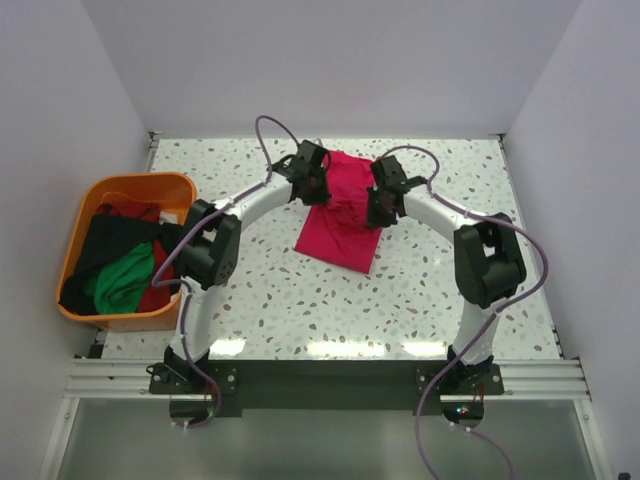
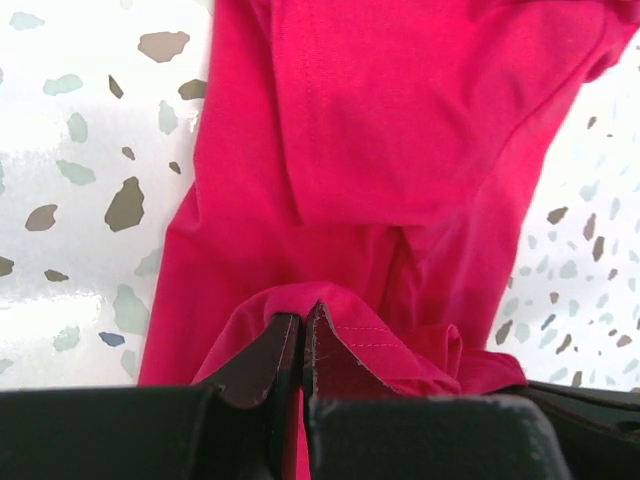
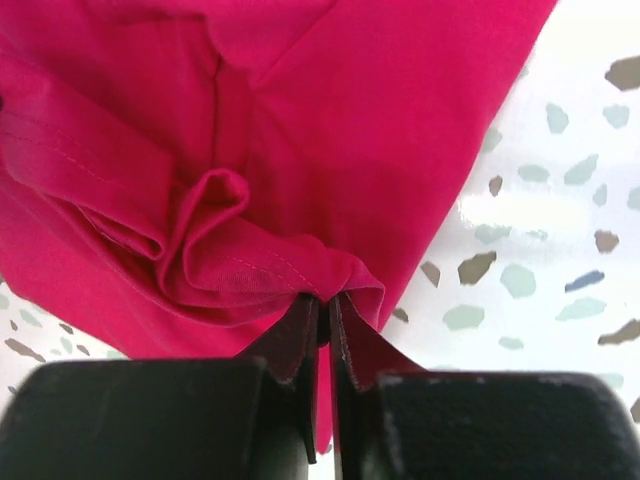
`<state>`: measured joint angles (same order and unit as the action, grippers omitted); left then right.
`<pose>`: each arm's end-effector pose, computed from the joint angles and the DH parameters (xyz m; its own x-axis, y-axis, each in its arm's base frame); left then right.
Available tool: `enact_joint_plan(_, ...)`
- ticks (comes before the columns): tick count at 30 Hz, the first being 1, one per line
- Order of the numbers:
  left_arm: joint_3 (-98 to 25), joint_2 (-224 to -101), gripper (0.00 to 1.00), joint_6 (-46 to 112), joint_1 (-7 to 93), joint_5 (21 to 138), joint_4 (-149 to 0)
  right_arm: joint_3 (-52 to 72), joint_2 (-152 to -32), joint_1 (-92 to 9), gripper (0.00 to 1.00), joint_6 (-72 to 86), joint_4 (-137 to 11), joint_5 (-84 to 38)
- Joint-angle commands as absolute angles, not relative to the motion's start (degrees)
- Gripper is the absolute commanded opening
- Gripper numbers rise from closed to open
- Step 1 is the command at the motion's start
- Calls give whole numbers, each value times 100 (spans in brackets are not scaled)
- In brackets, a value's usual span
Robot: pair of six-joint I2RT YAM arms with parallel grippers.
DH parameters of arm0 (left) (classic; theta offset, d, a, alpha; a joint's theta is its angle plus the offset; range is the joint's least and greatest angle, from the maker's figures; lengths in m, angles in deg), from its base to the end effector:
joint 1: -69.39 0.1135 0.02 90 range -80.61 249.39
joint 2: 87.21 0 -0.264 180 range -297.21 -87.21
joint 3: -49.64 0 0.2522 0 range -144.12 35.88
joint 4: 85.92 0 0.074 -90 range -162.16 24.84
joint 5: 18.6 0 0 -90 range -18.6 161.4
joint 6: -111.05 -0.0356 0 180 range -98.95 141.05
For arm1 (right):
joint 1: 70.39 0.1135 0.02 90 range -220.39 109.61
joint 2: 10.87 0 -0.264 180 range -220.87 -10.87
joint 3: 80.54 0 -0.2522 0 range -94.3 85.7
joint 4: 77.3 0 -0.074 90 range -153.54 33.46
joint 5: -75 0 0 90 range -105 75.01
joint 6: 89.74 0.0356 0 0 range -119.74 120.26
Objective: Fold and stack the t-shirts
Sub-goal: Fold the tshirt
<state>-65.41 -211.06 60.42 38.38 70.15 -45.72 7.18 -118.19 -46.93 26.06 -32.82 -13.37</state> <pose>0.4188 -0.2508 0.2115 -0.8190 -0.2476 -0.5176 -0.0216 0.9148 -0.4034 0.3653 0.1574 0.2056 -0.8792 0.0927 -0.4673 -0.0023 0.9801 0.1987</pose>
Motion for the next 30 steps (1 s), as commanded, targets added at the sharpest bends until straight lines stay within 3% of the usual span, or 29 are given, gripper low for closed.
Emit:
enact_joint_plan(1, -6879, -21201, 0, 6007, 3976, 6973, -4430, 309, -12028, -4876, 8, 2426, -3471, -1727)
enact_joint_plan(3, -6906, -21201, 6, 6016, 4012, 6938, -4359, 177, -12125, -4947, 16, 2391, -3418, -1824)
enact_joint_plan(4, -6897, -21175, 15, 6016, 4029, 6938, -4342, 151, -12108, -4965, 26, 2382, -3401, -1833)
enact_joint_plan(5, -6862, -21140, 53, 5990, 4030, 6921, -4342, 124, -12082, -4991, 35, 2399, -3383, -1833)
enact_joint_plan(6, -6810, -21009, 75, 5981, 4030, 6929, -4359, 133, -12038, -5008, 42, 2390, -3365, -1825)
enact_joint_plan(7, -6731, -20921, 92, 5946, 4030, 6929, -4411, 159, -11881, -5017, 49, 2390, -3357, -1825)
enact_joint_plan(8, -6548, -20824, 100, 5902, 4030, 6964, -4499, 237, -11793, -5017, 54, 2399, -3365, -1833)
enact_joint_plan(12, -5844, -20105, 100, 5875, 4030, 6894, -4587, 808, -11151, -5017, 78, 2364, -3461, -1983)
enact_joint_plan(13, -5642, -19955, 100, 5884, 4030, 6912, -4631, 975, -10880, -5000, 98, 2355, -3497, -1992)
enact_joint_plan(20, -3227, -18644, 100, 6024, 4030, 7008, -5220, 2811, -9903, -4570, 99, 2592, -3918, -2344)
enact_joint_plan(25, -2609, -18520, 100, 6112, 4030, 7307, -5554, 3288, -9981, -4148, 95, 2856, -4288, -2519)
enact_joint_plan(30, -2573, -18757, 84, 6130, 4030, 7325, -5748, 3394, -10200, -4112, 84, 3014, -4596, -2537)
